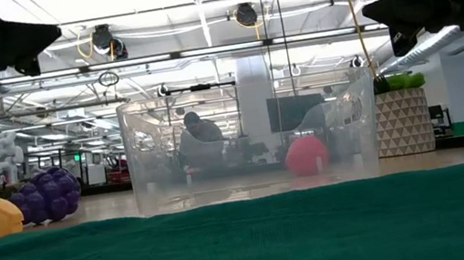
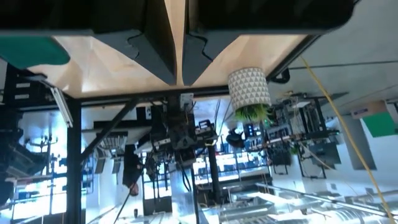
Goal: Pick and placing Produce into tupperware
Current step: Put the grapes into the transparent bin
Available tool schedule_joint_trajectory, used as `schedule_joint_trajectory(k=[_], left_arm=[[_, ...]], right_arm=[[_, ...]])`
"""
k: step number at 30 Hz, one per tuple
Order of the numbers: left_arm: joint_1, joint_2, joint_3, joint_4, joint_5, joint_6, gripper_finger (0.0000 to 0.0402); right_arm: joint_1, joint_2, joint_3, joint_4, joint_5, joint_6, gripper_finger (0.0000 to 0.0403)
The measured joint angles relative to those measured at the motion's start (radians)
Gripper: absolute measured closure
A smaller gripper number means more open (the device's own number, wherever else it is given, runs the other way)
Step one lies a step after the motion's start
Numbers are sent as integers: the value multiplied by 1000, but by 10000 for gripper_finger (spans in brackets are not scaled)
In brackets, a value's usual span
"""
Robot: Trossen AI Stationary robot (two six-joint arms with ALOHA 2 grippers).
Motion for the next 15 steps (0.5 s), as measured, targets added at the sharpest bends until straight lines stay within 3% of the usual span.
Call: schedule_joint_trajectory(k=[9,15], left_arm=[[0,0,0,78,-3,-23,371],[-2,3,0,17,41,-130,371]], right_arm=[[0,0,0,92,5,-110,403],[0,0,0,166,5,-146,403]])
